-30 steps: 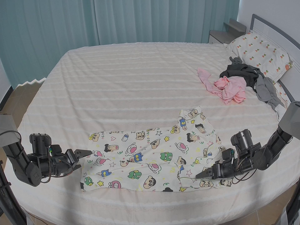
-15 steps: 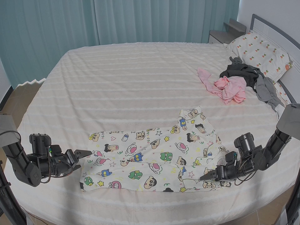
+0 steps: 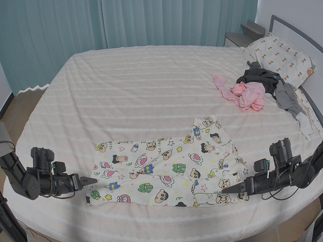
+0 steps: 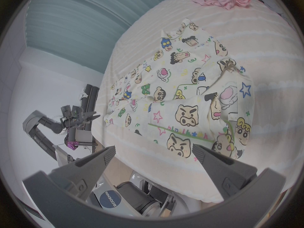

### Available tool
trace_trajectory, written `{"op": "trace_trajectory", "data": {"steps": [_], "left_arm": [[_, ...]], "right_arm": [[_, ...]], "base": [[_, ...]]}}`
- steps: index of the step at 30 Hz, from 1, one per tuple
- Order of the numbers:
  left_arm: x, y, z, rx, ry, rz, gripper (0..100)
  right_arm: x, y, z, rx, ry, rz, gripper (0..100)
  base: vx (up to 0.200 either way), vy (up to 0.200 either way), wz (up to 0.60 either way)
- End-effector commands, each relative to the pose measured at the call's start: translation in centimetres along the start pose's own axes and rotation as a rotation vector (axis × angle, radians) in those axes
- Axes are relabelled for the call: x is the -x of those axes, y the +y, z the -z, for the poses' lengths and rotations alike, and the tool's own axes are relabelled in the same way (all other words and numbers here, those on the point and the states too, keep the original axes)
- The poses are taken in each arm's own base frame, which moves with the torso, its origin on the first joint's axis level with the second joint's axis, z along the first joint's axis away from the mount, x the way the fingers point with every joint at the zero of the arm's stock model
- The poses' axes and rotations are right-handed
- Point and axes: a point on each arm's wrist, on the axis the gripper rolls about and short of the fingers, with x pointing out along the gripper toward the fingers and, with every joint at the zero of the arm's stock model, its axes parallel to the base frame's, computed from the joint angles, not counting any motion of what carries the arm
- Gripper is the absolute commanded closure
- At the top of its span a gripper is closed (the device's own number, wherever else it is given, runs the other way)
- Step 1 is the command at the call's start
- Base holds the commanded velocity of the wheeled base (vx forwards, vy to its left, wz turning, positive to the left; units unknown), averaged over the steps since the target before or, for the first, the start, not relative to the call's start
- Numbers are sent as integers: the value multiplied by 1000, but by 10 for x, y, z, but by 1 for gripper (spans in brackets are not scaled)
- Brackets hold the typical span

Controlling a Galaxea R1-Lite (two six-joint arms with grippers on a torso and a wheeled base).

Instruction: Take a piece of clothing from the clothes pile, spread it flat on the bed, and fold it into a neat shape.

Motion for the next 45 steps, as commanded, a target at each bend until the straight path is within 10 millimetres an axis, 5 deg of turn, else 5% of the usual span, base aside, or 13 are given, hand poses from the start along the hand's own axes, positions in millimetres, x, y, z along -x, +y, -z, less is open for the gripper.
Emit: {"op": "trace_trajectory", "data": {"steps": [1,13,30,31,45], "left_arm": [[-19,1,-12,-26,0,-26,0],[-56,8,-30,-122,2,-38,0],[-68,5,-26,-152,20,-58,0],[-68,5,-26,-152,18,-65,100],[-63,5,-25,-149,16,-84,100]], "right_arm": [[14,14,8,70,-27,-25,0],[20,24,20,120,-11,-47,0],[18,26,23,127,6,-56,0],[18,26,23,126,7,-56,0],[18,25,25,125,11,-53,0]], "base": [[0,0,0],[0,0,0],[0,0,0],[0,0,0],[0,0,0]]}}
